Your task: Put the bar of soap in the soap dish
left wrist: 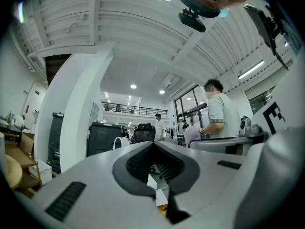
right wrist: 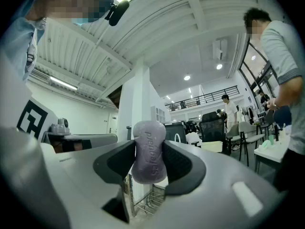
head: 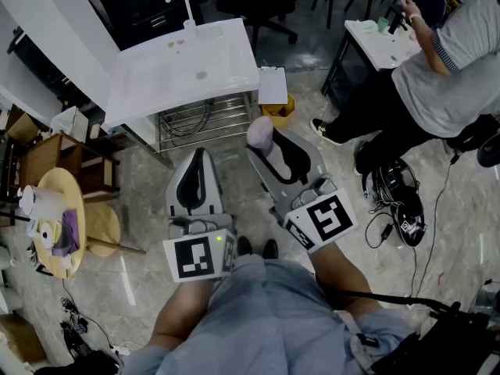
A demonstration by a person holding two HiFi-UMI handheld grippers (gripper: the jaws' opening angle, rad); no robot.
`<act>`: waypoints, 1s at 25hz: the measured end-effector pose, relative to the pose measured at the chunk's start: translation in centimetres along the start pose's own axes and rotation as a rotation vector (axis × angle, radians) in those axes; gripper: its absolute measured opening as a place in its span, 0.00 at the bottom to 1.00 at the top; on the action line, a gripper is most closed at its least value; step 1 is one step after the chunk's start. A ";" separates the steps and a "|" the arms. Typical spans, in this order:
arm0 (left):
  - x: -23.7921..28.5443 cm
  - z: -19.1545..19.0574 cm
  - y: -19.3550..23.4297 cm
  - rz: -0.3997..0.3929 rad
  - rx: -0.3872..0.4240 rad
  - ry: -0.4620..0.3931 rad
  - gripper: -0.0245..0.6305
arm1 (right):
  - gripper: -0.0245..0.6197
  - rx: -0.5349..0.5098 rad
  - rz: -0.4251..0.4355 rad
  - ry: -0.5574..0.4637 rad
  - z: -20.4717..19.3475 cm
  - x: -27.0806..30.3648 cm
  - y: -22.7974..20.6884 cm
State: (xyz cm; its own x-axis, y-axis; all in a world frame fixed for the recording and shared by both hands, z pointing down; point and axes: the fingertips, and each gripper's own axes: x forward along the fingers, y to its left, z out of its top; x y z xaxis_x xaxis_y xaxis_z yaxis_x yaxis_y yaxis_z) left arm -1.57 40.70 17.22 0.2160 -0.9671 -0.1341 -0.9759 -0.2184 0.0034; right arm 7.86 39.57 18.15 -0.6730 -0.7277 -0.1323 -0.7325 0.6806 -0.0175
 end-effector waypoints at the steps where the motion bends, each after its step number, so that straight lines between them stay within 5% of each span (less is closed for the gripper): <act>1: 0.0 0.0 0.0 0.000 -0.001 0.003 0.05 | 0.32 0.000 -0.001 0.000 0.0 0.0 0.0; 25: 1.7 -1.7 -4.0 0.019 0.003 0.023 0.05 | 0.31 0.033 0.033 -0.013 -0.2 -1.9 -4.0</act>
State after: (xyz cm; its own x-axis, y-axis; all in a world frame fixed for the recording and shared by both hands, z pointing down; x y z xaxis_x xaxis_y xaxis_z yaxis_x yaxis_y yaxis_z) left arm 2.74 39.67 18.68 0.1977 -0.9739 -0.1117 -0.9800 -0.1992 0.0025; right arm 12.04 38.16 18.71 -0.6951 -0.7039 -0.1459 -0.7060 0.7067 -0.0460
